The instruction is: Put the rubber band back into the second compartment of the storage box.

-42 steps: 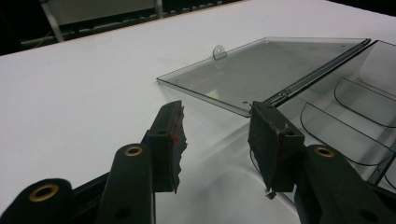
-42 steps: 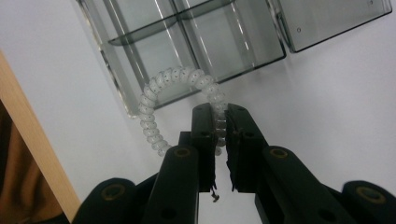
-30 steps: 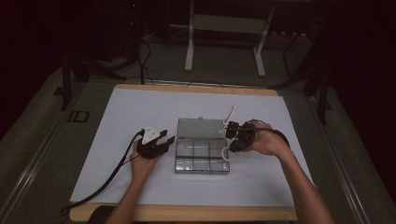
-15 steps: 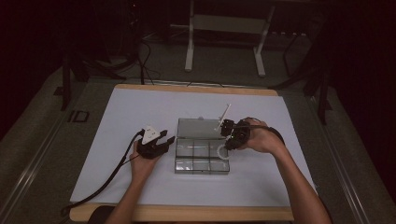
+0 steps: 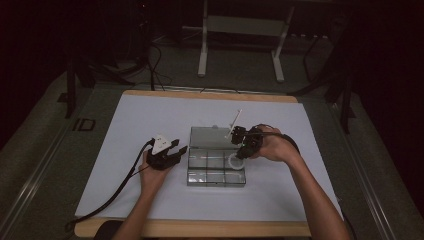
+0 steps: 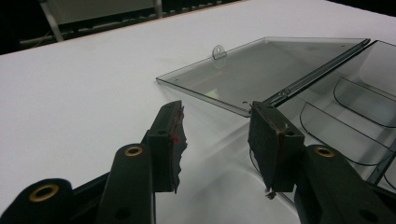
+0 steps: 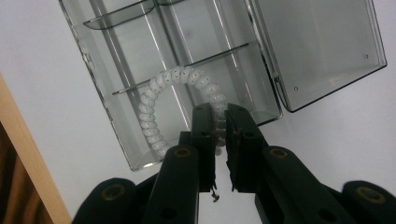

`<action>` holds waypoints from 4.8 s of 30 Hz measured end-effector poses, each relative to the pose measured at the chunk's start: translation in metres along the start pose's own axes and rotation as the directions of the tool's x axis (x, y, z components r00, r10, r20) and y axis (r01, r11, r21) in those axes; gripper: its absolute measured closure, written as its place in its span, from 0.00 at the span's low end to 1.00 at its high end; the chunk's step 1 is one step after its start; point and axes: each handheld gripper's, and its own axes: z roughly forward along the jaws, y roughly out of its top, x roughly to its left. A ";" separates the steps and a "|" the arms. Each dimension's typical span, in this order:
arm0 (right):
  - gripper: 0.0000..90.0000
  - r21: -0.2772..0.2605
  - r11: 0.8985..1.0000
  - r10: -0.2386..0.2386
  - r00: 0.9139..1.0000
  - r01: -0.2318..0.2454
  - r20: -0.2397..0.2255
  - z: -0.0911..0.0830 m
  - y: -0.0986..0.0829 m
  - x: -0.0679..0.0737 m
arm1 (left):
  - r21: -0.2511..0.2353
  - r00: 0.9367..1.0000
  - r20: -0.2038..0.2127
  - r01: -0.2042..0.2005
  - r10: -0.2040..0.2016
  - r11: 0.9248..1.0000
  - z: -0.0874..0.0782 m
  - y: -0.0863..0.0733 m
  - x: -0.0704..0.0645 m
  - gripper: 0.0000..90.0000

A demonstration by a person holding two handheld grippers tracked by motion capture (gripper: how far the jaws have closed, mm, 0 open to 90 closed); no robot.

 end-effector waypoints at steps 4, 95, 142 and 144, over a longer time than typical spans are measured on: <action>0.92 0.003 1.000 0.001 1.000 -0.001 -0.003 0.001 0.003 -0.001 | 0.002 1.000 0.000 0.000 0.000 1.000 0.000 0.000 0.000 0.62; 0.91 0.025 0.999 0.038 0.999 -0.039 0.023 0.046 0.057 0.000 | 0.007 1.000 0.003 -0.001 0.001 1.000 0.001 0.000 0.000 0.62; 0.89 0.100 0.995 0.012 0.996 -0.021 0.091 0.068 0.070 0.009 | 0.015 1.000 0.003 -0.006 0.006 1.000 0.001 0.000 0.000 0.62; 0.88 0.099 0.995 0.011 0.996 -0.021 0.091 0.067 0.071 0.009 | 0.014 1.000 0.003 -0.005 0.005 1.000 0.001 0.000 0.000 0.62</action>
